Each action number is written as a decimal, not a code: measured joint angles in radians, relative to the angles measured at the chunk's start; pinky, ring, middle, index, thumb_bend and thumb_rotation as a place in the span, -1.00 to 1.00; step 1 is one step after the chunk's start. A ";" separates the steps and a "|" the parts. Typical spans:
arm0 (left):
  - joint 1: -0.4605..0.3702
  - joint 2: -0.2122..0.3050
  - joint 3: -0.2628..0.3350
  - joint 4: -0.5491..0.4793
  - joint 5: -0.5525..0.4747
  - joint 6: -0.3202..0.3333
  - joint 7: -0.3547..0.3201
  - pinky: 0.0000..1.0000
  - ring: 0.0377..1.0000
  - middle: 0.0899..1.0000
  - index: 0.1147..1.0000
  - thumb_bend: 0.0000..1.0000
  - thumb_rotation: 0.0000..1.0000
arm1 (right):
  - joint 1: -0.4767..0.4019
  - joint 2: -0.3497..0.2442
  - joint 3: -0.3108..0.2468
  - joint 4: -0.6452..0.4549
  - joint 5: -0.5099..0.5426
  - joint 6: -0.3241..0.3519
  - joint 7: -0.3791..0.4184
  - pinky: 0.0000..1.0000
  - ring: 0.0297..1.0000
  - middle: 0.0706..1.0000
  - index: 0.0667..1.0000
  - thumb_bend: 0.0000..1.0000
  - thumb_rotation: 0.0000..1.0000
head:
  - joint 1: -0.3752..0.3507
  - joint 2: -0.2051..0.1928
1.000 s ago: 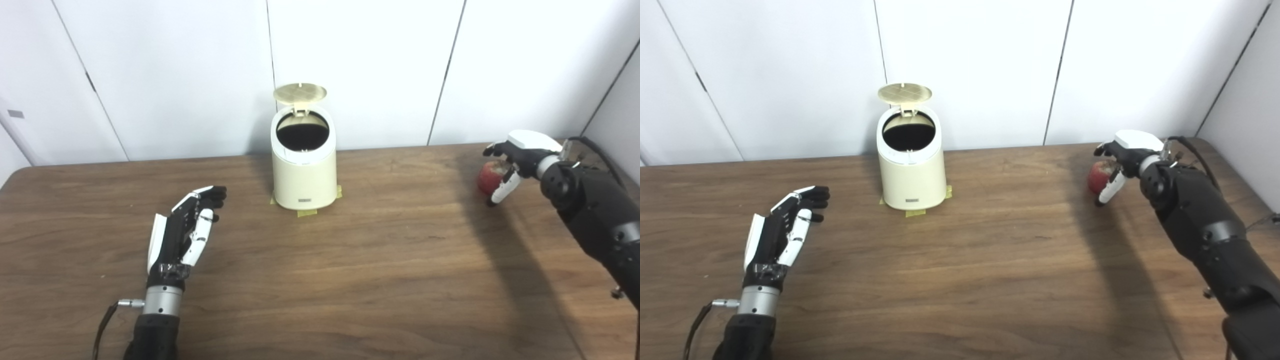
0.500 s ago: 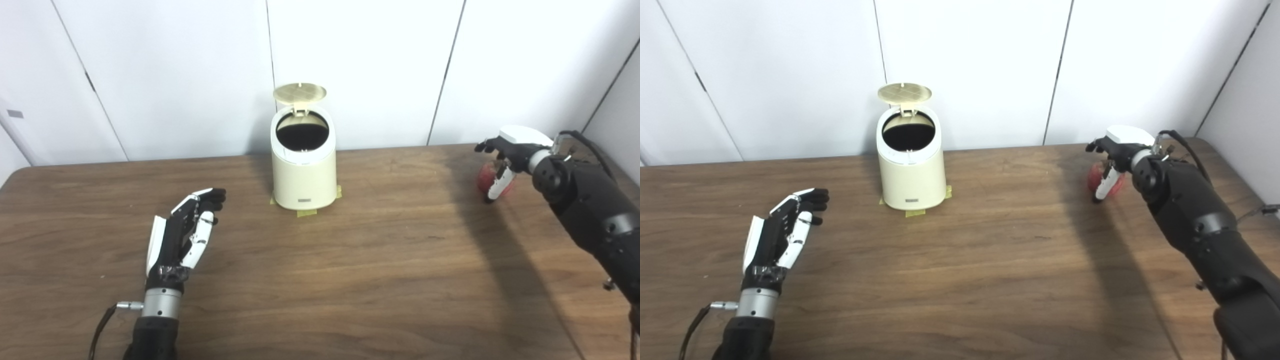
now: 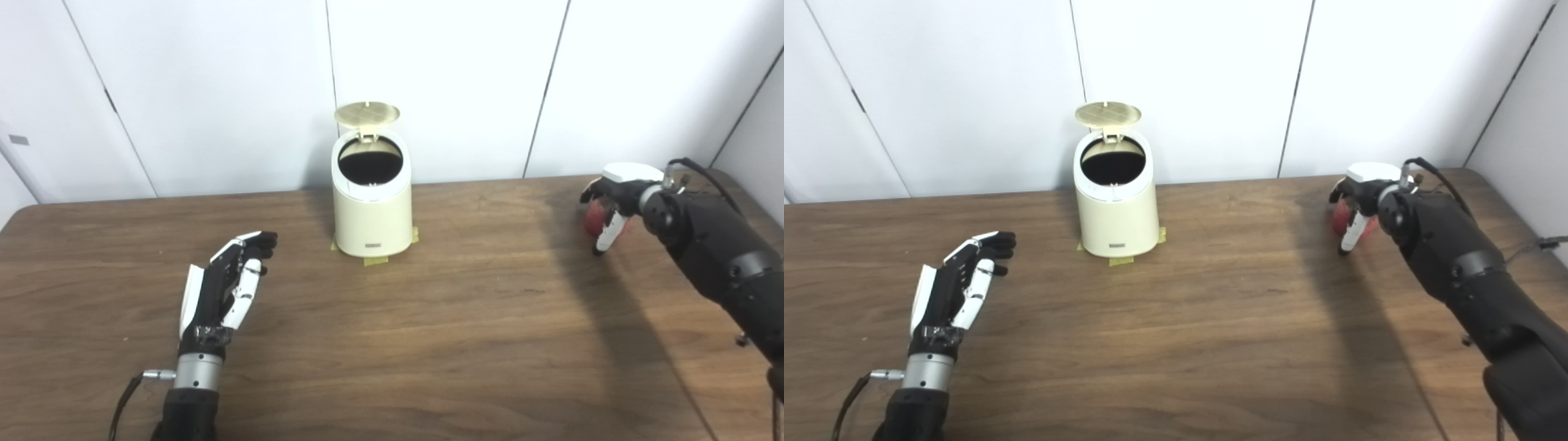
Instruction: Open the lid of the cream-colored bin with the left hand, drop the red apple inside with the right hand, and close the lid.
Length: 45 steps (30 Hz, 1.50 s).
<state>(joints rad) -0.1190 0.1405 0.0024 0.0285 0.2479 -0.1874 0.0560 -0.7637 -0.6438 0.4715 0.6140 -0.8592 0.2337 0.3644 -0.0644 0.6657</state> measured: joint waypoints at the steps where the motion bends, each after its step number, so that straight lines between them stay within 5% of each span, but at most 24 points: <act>1: 0.000 0.000 0.000 0.000 0.000 0.000 0.000 0.24 0.41 0.40 0.36 -0.63 0.59 | 0.000 0.007 0.004 0.018 -0.018 0.000 -0.045 -0.24 -0.06 -0.02 -0.04 0.13 -0.97 | -0.002 -0.002; 3: 0.001 0.000 0.001 0.000 0.000 0.000 0.000 0.24 0.41 0.40 0.36 -0.63 0.59 | -0.007 0.023 0.004 0.057 -0.034 0.005 -0.120 -0.34 -0.18 -0.19 -0.05 0.07 -0.99 | -0.003 0.000; 8: 0.001 0.001 0.001 0.000 0.002 0.000 0.001 0.24 0.41 0.40 0.37 -0.63 0.63 | 0.003 0.035 0.001 0.093 -0.052 0.000 -0.257 -0.28 -0.09 -0.12 -0.09 0.06 -1.00 | -0.005 0.000; 21: 0.002 0.001 0.001 -0.001 0.001 0.010 0.000 0.23 0.40 0.39 0.36 -0.67 0.53 | 0.019 0.033 -0.033 0.069 -0.027 -0.006 -0.283 -0.24 -0.05 -0.04 -0.13 0.05 -1.00 | -0.009 0.000; 27: 0.001 0.001 -0.001 -0.001 0.000 0.010 0.000 0.25 0.42 0.41 0.37 -0.67 0.53 | 0.029 0.031 -0.035 -0.015 -0.030 -0.011 -0.268 -0.35 -0.20 -0.20 -0.08 0.06 -1.00 | -0.009 -0.002; 36: 0.001 0.001 -0.006 -0.001 0.002 0.013 0.000 0.27 0.42 0.41 0.37 -0.66 0.49 | 0.052 0.018 -0.052 -0.348 -0.034 0.019 -0.080 -0.30 -0.12 -0.13 -0.10 0.06 -1.00 | -0.005 0.000; 44: 0.000 0.000 -0.008 -0.001 0.003 0.016 0.002 0.26 0.42 0.41 0.38 -0.67 0.44 | 0.053 0.017 -0.072 -0.659 -0.044 -0.054 -0.027 -0.40 -0.27 -0.11 -0.12 0.06 -1.00 | -0.002 -0.005; 45: 0.000 0.000 -0.008 -0.001 0.003 0.016 0.002 0.26 0.42 0.41 0.38 -0.67 0.43 | 0.052 0.025 -0.077 -0.690 -0.050 -0.061 -0.021 -0.26 -0.20 -0.04 -0.13 0.05 -1.00 | 0.000 -0.006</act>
<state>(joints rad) -0.1189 0.1406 -0.0058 0.0276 0.2512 -0.1718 0.0584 -0.7114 -0.6189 0.3941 -0.0757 -0.9092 0.1727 0.3433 -0.0644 0.6596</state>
